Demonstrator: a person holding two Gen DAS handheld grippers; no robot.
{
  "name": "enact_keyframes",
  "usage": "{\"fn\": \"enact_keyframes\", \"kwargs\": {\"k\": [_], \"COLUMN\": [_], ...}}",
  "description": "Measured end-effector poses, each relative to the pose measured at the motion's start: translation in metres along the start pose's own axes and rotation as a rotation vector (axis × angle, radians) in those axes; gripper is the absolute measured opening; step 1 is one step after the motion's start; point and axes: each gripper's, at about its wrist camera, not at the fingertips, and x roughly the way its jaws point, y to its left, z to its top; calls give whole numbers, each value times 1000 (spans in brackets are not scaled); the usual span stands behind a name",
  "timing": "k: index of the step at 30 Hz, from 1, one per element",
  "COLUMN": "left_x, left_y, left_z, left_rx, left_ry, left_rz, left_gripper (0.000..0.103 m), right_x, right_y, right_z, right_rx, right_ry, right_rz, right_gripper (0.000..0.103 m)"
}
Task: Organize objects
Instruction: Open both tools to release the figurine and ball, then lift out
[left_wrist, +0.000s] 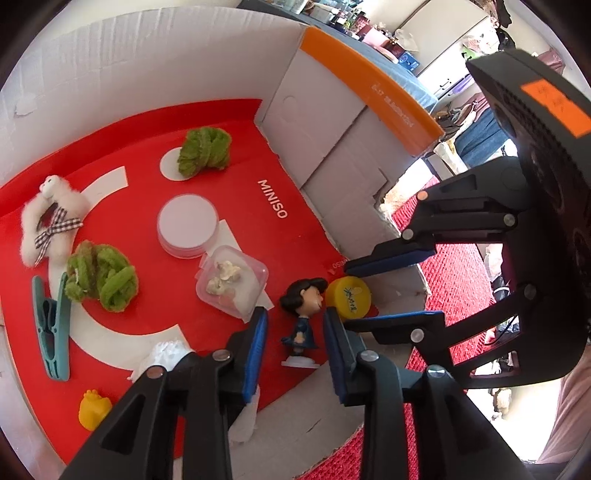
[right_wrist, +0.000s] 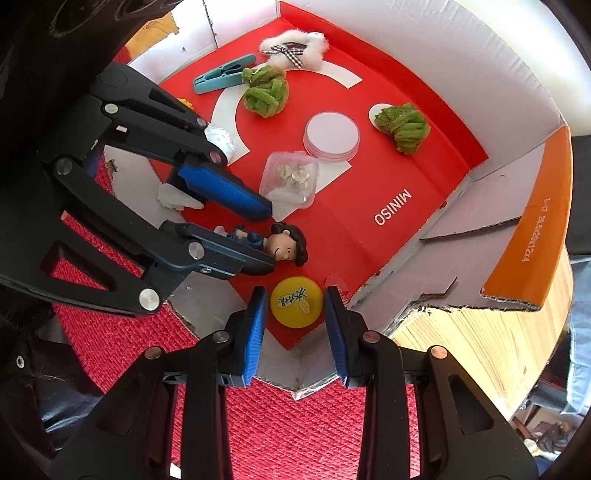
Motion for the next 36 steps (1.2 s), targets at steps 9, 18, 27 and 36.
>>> {"fn": "enact_keyframes", "kwargs": {"k": [9, 18, 27, 36], "left_x": [-26, -76, -107, -138], "left_y": [6, -2, 7, 4], "left_z": [-8, -14, -41, -64], "left_rx": [-8, 17, 20, 24], "left_ry": [-49, -172, -322, -484], "left_rz": [-5, 53, 155, 282], "left_gripper": [31, 41, 52, 69], "right_x": [-17, -55, -66, -104], "right_y": [10, 34, 16, 26], "right_z": [-2, -5, -1, -14], "right_rx": [44, 87, 194, 275], "right_ry": [-55, -185, -375, -578], "right_rz": [9, -10, 18, -92], "right_gripper": [30, 30, 31, 66]}}
